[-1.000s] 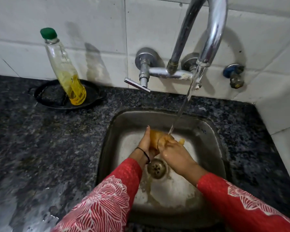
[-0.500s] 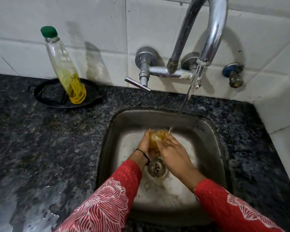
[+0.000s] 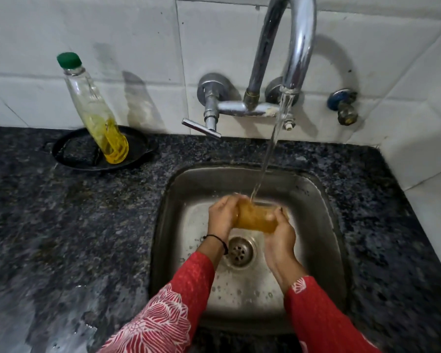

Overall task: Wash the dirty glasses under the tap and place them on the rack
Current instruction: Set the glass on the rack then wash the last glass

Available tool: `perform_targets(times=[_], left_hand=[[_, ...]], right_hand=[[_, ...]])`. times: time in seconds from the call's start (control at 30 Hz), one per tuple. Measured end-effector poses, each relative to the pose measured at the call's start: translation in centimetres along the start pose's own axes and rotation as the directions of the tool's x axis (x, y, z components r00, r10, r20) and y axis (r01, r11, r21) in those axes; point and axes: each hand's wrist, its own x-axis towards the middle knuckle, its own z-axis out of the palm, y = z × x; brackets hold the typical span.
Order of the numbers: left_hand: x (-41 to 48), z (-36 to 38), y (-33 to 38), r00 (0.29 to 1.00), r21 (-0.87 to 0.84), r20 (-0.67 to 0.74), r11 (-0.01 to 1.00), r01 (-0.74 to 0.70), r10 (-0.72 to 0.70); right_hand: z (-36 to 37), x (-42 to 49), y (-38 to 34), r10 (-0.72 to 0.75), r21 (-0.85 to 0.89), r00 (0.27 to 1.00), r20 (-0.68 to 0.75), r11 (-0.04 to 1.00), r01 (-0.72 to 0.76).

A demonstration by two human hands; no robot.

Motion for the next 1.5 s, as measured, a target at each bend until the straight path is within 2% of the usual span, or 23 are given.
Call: perform_targets(times=[0.07,0.17,0.27,0.37,0.47,0.53,0.6,0.7,0.77,0.83,0.9,0.97,1.03,1.07,1.13,1.17,1.2,1.23,1.3,1.37,1.43,1.47,1.5], left_hand=[[-0.1,1.3,1.7,0.991,0.101,0.107,0.990,-0.096,0.085],[-0.1,3.4,3.4,0.966,0.183,0.249,0.976,-0.116,0.068],[-0.4,4.1,4.5,0.947,0.206,0.319,0.973,-0.106,0.035],[-0.8,3.4,4.9,0.948,0.069,0.319,0.998,-0.016,-0.007],[-1.4,1.7,4.6,0.936,-0.068,0.341,0.991,0.116,-0.087],[-2.6,0.6,4.1,0.892,-0.108,0.413,0.962,0.250,-0.185],[-3.5,-0.5,3.4,0.842,-0.140,0.467,0.918,0.371,-0.269],[-3.9,-1.7,3.1,0.831,-0.159,0.478,0.903,0.400,-0.284],[-3.6,-2.1,3.4,0.857,-0.071,0.431,0.936,0.346,-0.284],[-3.0,-2.0,3.6,0.916,0.092,0.359,0.983,0.158,-0.180],[-2.7,-1.5,3.8,0.941,0.233,0.337,0.970,-0.072,-0.011],[-2.4,-0.9,3.9,0.934,0.255,0.344,0.948,-0.190,0.095],[-2.4,-0.5,4.2,0.929,0.212,0.361,0.963,-0.163,0.078],[-2.5,-0.7,4.3,0.920,0.148,0.392,0.987,-0.066,0.002],[-3.0,-1.2,4.6,0.831,-0.015,0.528,0.977,0.212,-0.173],[-3.2,-1.4,4.6,0.779,-0.045,0.590,0.954,0.297,-0.214],[-3.1,-1.5,4.4,0.761,-0.030,0.607,0.950,0.311,-0.230],[-3.0,-1.3,4.1,0.787,0.015,0.575,0.964,0.264,-0.224],[-3.0,-0.6,3.7,0.895,0.195,0.432,0.981,0.026,-0.109],[-2.8,0.0,3.3,0.935,0.360,0.351,0.917,-0.174,0.040],[-3.0,0.2,3.4,0.928,0.343,0.360,0.912,-0.226,0.094],[-3.1,0.1,3.6,0.914,0.290,0.401,0.939,-0.185,0.057],[-3.4,-0.1,4.0,0.893,0.221,0.450,0.972,-0.084,-0.025]], right_hand=[[-0.1,0.1,0.5,0.200,0.244,0.980,-0.009,0.950,-0.192],[0.2,-0.5,1.2,0.331,0.340,0.944,0.018,0.885,-0.317],[0.6,-0.3,0.9,0.335,0.379,0.942,0.016,0.870,-0.316],[1.0,0.5,-0.4,0.282,0.335,0.959,0.020,0.902,-0.272],[2.0,0.8,-1.9,0.211,0.258,0.975,0.067,0.941,-0.221],[3.0,0.5,-2.6,0.127,0.113,0.980,0.150,0.983,-0.144],[3.8,0.4,-2.7,-0.016,-0.125,0.960,0.279,0.991,0.053],[4.6,-0.1,-3.4,-0.139,-0.357,0.898,0.418,0.884,0.303],[4.6,0.1,-4.4,-0.147,-0.427,0.866,0.479,0.823,0.376],[4.3,0.6,-5.7,-0.112,-0.503,0.816,0.567,0.738,0.451],[4.3,0.7,-6.7,-0.104,-0.537,0.790,0.605,0.678,0.501],[4.3,0.3,-7.4,-0.121,-0.474,0.800,0.588,0.750,0.462],[4.2,-0.1,-7.9,-0.137,-0.366,0.815,0.563,0.843,0.394],[4.1,-0.2,-8.1,-0.135,-0.329,0.823,0.552,0.872,0.364],[3.5,-0.2,-8.2,-0.134,-0.271,0.833,0.537,0.908,0.320],[3.3,-0.3,-8.2,-0.139,-0.278,0.833,0.536,0.903,0.329],[3.1,-0.3,-8.3,-0.149,-0.320,0.829,0.539,0.874,0.365],[3.0,-0.5,-8.5,-0.157,-0.384,0.820,0.551,0.824,0.416],[3.2,-0.8,-8.7,-0.144,-0.546,0.806,0.575,0.666,0.508],[3.5,-0.9,-8.9,-0.122,-0.650,0.834,0.538,0.570,0.503],[3.6,-1.1,-9.1,-0.122,-0.655,0.864,0.489,0.603,0.456],[3.5,-1.3,-9.2,-0.128,-0.607,0.862,0.490,0.661,0.442],[3.4,-1.4,-9.2,-0.131,-0.524,0.859,0.495,0.744,0.415]])
